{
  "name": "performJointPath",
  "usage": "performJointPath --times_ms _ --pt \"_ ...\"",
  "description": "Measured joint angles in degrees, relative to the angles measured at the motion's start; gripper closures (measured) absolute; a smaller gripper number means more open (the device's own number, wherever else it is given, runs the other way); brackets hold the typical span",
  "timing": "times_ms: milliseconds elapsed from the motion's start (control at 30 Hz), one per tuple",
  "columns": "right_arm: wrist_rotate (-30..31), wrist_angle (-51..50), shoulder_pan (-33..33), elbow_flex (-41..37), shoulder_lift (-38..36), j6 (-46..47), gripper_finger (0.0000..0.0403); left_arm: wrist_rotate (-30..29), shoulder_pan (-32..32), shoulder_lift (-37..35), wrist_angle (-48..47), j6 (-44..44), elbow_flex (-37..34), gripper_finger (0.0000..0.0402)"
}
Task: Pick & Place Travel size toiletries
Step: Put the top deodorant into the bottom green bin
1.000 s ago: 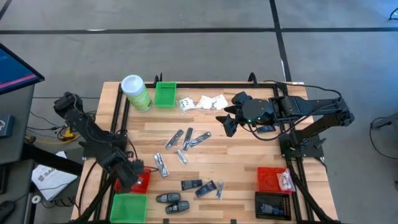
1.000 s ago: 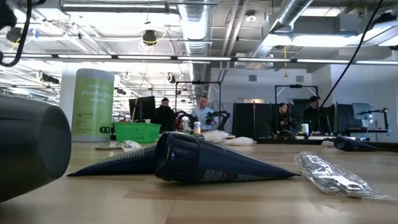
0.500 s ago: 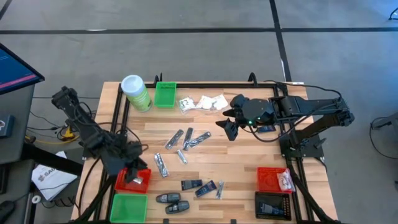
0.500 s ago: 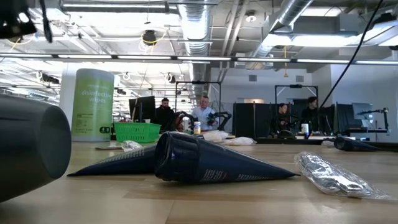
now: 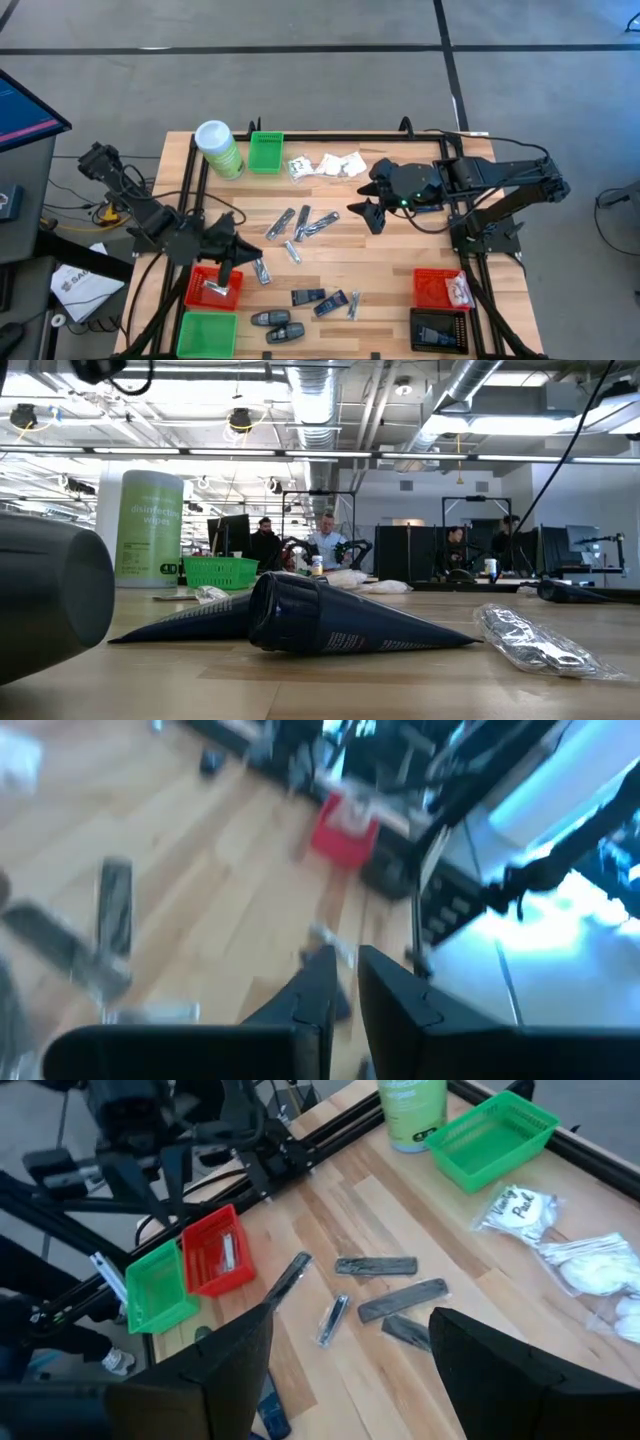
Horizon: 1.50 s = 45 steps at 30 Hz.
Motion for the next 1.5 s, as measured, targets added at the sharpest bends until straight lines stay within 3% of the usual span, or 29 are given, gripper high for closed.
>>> performJointPath --times_ms 267,600,867,1033,1200,1500 --pt "-0.1 3.7 2.3 0.0 0.0 -0.1 0.0143 -0.9 4.4 2.1 16.2 7.9 0.0 0.0363" --pt "-5.5 24.3 2.8 0.0 0.0 1.2 0.0143 2.8 9.7 6.1 34.8 17.2 0.0 0.0363" --pt "-13.5 26.7 -0.2 0.0 0.0 9.3 0.0143 3.1 12.4 7.3 35.6 16.2 0.0 0.0363" --pt "-16.5 21.4 -1.9 0.0 0.0 9.3 0.0153 6.8 13.4 8.9 35.2 14.1 0.0 0.0363" --pt "-17.4 12.6 -2.2 0.0 0.0 8.7 0.0211 11.0 13.4 11.8 33.6 10.6 0.0 0.0363" --pt "-17.4 8.5 -1.1 0.0 0.0 5.5 0.0391 15.8 13.8 18.7 30.2 5.2 0.0 0.0377"
